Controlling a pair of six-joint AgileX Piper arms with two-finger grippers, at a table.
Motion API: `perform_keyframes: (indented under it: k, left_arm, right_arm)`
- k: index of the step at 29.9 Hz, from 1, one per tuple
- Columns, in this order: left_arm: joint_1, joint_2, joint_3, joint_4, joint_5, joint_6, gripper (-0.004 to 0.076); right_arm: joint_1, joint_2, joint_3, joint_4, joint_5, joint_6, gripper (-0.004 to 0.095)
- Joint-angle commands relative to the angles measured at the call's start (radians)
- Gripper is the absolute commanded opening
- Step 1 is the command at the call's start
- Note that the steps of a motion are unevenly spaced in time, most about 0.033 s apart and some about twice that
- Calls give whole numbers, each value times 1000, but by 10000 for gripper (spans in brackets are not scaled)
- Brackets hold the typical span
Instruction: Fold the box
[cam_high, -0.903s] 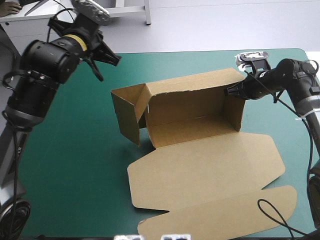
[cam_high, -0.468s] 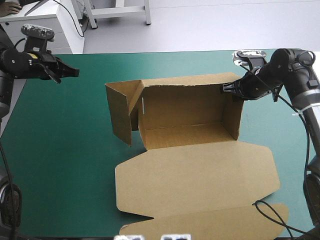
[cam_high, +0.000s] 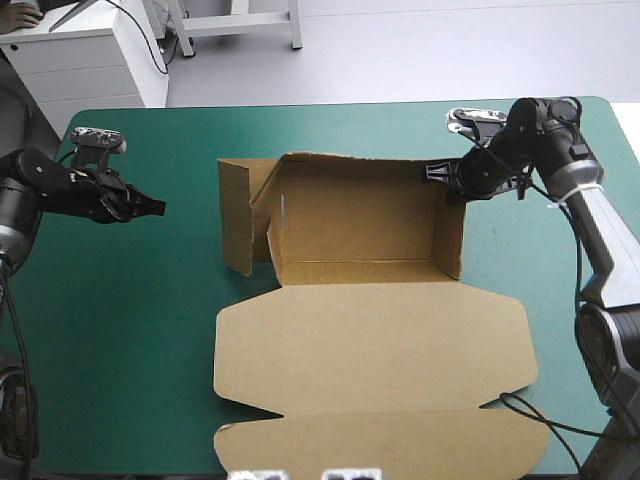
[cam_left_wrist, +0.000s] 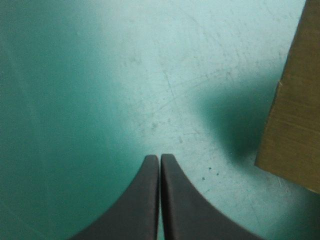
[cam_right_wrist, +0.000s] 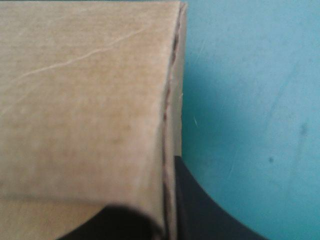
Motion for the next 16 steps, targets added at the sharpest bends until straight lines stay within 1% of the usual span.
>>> perform_keyframes:
  k: [1, 3, 7, 9, 12, 16]
  left_arm:
    - [2, -49, -18, -46, -46, 7, -8]
    - [2, -49, -18, -48, -46, 5, -8]
    - [2, -49, -18, -59, -46, 9, -8]
    - [2, -49, -18, -60, -48, 13, -8]
    - [2, -49, -18, -60, -48, 13, -8]
    - [2, -49, -18, -60, -48, 13, -8]
  right_arm:
    - [4, 21, -39, 4, -59, -1, 53]
    - [4, 44, -39, 4, -82, -1, 110]
    - [4, 93, -39, 4, -125, -1, 286]
    - [4, 100, -39, 4, -156, -1, 338]
    - [4, 98, -49, 4, -184, -1, 363]
    - [4, 89, -161, -47, -101, -1, 364]
